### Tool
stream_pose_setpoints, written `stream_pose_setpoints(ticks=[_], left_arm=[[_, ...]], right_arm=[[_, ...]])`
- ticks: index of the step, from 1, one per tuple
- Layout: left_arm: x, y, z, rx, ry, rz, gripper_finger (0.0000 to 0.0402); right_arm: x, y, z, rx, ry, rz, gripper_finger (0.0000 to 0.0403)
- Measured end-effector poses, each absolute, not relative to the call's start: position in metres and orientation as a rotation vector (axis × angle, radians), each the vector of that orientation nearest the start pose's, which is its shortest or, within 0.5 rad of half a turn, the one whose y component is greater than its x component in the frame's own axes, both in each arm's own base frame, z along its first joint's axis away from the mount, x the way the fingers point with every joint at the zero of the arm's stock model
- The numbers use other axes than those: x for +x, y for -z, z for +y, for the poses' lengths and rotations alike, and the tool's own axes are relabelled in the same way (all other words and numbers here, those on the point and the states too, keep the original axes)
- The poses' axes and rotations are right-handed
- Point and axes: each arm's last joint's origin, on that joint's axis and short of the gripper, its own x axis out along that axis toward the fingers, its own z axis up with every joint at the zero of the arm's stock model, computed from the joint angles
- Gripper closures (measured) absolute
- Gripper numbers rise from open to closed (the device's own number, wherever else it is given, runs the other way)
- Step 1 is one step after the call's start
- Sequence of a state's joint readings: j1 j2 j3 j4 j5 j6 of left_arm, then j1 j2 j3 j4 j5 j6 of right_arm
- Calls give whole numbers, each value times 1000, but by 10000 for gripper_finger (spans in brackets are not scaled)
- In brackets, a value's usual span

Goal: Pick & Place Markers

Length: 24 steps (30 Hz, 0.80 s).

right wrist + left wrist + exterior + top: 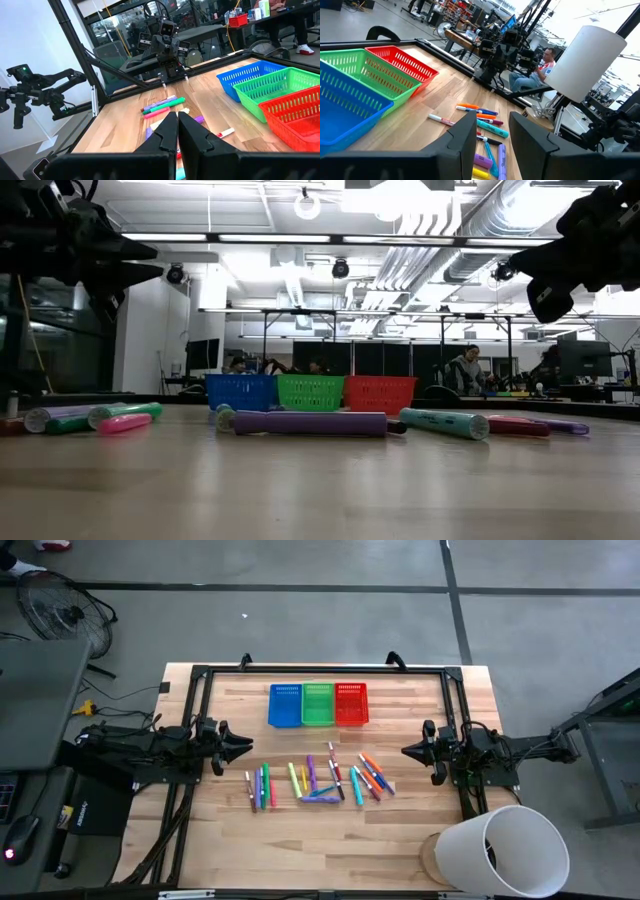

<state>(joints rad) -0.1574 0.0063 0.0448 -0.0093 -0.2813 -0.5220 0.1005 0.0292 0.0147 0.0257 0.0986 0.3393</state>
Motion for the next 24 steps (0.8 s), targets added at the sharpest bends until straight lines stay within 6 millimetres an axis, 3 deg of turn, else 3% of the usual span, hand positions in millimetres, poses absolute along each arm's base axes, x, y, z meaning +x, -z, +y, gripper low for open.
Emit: stream_pose_setpoints(ticks=[24], left_arm=[[94, -177, -7, -528, -114, -61, 286]], right_arm=[[101, -169, 7, 334, 9, 55, 401]])
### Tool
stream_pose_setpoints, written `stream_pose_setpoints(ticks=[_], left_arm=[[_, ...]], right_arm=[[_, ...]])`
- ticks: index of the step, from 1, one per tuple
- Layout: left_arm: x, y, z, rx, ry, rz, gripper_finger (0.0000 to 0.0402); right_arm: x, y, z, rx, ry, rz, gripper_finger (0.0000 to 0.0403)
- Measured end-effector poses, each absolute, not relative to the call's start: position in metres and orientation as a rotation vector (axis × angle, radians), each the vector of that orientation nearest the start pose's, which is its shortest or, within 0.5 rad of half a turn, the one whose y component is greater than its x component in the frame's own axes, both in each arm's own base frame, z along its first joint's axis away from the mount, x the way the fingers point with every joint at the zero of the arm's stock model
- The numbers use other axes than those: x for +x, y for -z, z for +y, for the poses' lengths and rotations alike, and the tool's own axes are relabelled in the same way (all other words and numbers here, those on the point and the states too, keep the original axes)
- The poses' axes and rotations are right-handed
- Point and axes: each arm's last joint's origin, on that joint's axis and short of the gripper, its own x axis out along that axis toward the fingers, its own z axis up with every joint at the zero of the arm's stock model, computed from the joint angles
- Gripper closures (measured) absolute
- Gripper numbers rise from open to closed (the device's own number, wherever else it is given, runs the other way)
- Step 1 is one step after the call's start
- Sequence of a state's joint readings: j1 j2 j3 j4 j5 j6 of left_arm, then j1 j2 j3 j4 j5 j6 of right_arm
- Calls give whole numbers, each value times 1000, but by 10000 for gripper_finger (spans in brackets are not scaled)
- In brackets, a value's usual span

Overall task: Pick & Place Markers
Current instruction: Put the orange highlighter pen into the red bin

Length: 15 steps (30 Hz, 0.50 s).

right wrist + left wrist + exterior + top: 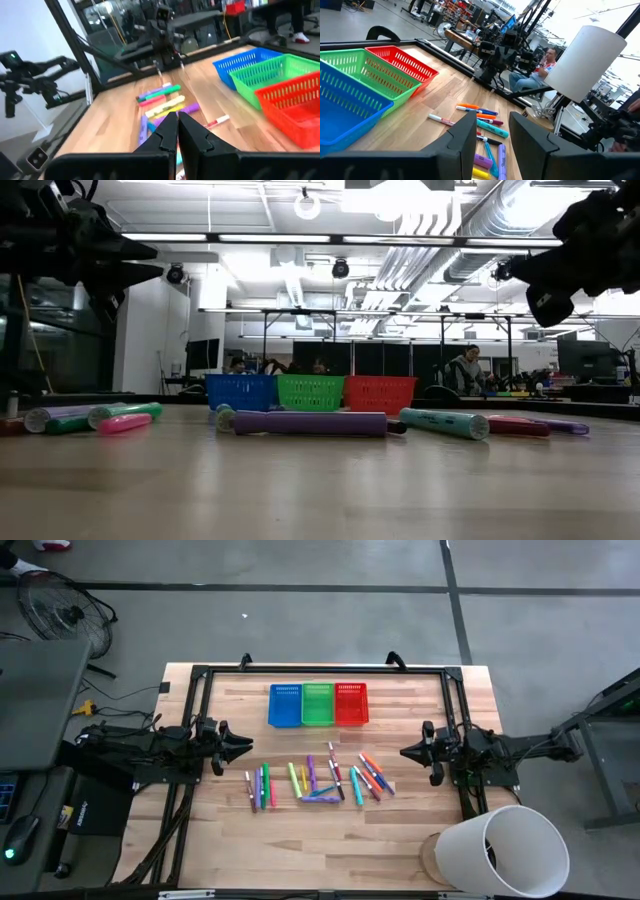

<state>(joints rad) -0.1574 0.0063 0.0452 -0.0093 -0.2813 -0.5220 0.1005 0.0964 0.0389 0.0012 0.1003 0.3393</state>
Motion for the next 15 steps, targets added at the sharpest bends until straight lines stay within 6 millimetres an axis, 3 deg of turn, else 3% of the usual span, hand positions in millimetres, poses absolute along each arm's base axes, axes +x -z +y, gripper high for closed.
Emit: stream_pose_setpoints(ticks=[8, 15], left_arm=[[94, -177, -7, -528, -114, -60, 286], [94, -177, -7, -527, -113, -60, 286]], right_arm=[[109, -213, 8, 327, 19, 114, 400], [128, -243, 10, 311, 45, 256, 400]])
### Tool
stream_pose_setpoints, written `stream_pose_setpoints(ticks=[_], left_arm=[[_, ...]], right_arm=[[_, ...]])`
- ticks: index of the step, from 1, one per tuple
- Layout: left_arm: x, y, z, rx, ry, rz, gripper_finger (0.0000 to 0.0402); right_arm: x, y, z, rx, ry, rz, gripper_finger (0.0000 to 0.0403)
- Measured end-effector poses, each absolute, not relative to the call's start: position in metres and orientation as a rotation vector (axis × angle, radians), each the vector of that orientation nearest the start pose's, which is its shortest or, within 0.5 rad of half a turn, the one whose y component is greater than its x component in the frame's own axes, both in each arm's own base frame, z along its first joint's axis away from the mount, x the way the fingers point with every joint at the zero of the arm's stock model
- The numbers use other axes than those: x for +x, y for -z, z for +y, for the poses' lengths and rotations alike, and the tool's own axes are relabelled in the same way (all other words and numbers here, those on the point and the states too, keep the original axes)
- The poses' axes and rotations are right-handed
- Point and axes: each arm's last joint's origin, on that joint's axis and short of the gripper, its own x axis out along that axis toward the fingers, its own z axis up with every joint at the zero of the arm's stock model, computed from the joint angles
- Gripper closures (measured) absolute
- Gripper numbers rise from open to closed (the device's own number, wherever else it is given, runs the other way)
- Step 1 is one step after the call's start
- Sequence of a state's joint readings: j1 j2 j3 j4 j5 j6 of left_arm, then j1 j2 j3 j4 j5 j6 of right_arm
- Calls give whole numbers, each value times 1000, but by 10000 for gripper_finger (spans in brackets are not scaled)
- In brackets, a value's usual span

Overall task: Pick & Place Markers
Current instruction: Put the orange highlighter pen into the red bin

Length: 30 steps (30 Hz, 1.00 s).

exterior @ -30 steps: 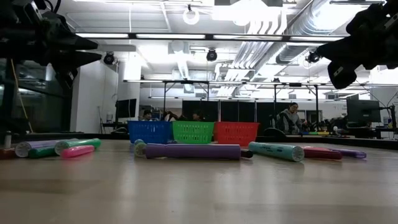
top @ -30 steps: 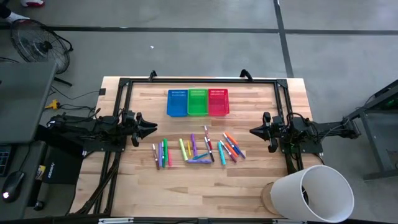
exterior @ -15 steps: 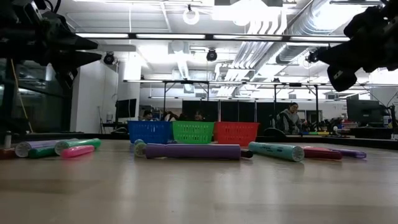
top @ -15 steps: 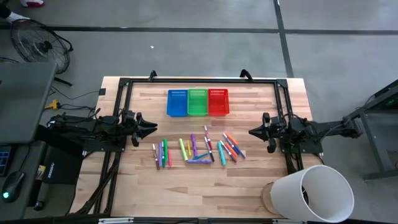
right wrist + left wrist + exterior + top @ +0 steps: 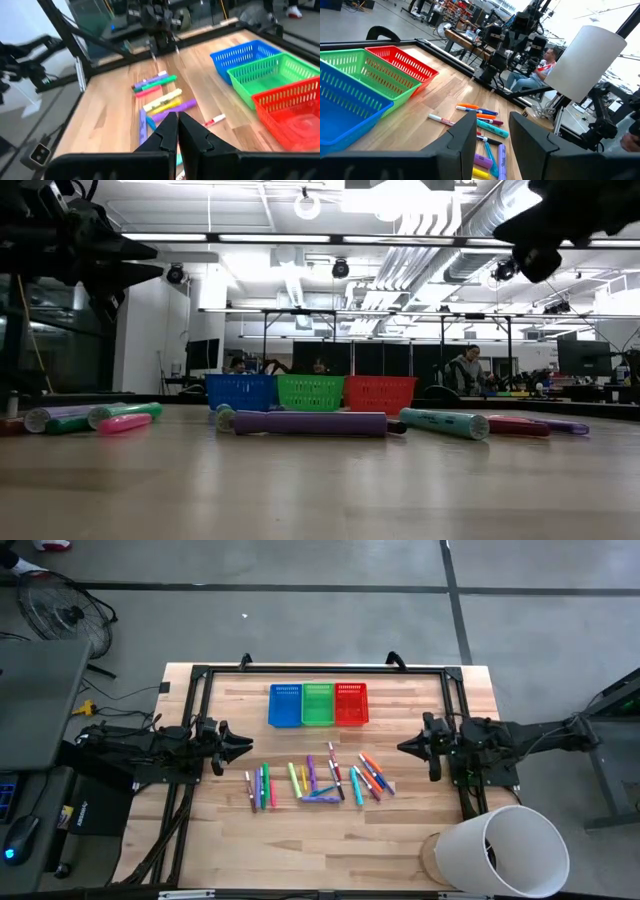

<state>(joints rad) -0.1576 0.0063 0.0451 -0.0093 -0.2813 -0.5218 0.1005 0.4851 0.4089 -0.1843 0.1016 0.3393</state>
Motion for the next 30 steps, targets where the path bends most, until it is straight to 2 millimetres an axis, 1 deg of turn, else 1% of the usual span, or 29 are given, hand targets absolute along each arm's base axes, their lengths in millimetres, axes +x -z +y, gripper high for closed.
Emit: stream_pose_setpoints(ticks=[8, 14, 19, 21, 24, 30], left_arm=[[94, -177, -7, -528, -113, -60, 286], [94, -177, -7, -528, -113, -60, 286], [94, -177, -7, -527, -113, -60, 286], [94, -177, -7, -528, -114, -60, 286], [94, -177, -7, -528, -114, -60, 286], [94, -177, -7, -527, -114, -60, 286]], right_arm=[[162, -256, 12, 293, 82, 439, 400], [186, -255, 5, 361, 172, 566, 400], [206, -246, -2, 427, 230, 675, 400], [213, -241, -4, 439, 237, 719, 400], [223, -231, -7, 507, 272, 776, 400], [235, -213, -14, 620, 338, 853, 400]])
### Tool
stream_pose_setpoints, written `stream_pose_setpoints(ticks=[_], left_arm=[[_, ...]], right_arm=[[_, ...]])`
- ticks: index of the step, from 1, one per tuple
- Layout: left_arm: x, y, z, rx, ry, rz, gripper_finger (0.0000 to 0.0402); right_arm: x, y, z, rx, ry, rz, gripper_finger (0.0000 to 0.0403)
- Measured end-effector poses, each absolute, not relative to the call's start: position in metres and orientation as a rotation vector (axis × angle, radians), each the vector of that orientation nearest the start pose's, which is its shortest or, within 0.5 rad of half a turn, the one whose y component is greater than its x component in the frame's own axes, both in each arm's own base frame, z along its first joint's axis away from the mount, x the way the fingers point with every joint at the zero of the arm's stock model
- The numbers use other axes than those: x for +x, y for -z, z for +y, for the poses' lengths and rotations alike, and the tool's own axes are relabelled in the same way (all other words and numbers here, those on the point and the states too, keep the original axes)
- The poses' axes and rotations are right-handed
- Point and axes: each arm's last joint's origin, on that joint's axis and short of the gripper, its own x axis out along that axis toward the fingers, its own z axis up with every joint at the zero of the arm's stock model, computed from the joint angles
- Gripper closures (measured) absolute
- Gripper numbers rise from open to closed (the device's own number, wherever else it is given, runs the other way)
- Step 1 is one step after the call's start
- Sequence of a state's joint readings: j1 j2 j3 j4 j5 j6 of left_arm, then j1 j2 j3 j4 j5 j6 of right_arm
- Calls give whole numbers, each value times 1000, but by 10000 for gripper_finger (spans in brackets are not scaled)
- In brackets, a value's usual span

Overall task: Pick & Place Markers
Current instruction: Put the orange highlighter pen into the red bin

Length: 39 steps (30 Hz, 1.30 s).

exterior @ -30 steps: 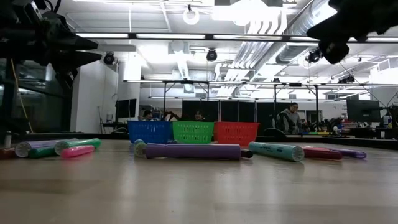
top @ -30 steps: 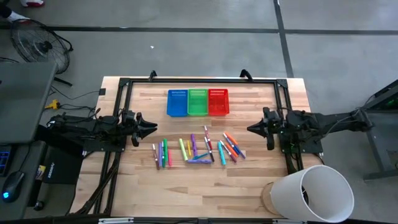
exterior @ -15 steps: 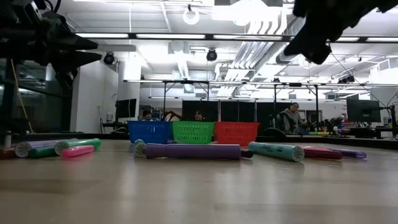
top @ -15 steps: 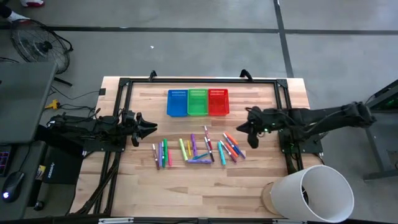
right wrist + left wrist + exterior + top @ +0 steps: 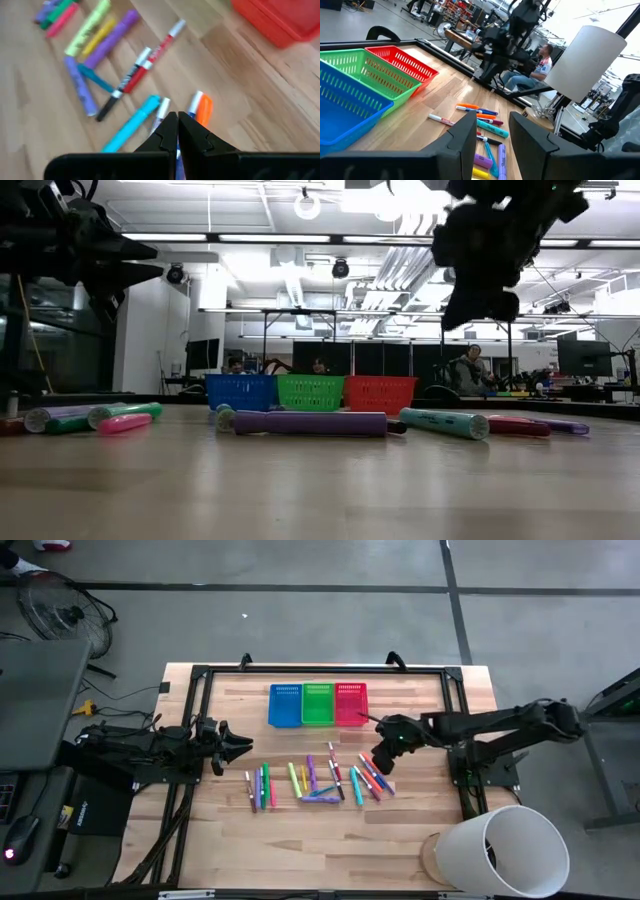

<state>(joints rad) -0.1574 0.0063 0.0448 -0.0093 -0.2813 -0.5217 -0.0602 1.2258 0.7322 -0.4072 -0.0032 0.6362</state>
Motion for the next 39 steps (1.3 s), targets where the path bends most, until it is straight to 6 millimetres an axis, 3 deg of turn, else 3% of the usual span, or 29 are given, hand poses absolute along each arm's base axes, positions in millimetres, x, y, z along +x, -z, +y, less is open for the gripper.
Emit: stream_pose_setpoints(ticks=[15, 25, 34, 39], left_arm=[[94, -177, -7, -528, -113, -60, 286], [94, -177, -7, -527, -114, -60, 286], [94, -177, -7, -528, -113, -60, 286], [94, -177, -7, -528, -113, -60, 286]], right_arm=[[244, -186, -20, 690, 459, 958, 401], [240, -181, -19, 640, 455, 1040, 396], [253, -209, -21, 444, 486, 1231, 343], [270, -209, -23, 343, 501, 1389, 301]])
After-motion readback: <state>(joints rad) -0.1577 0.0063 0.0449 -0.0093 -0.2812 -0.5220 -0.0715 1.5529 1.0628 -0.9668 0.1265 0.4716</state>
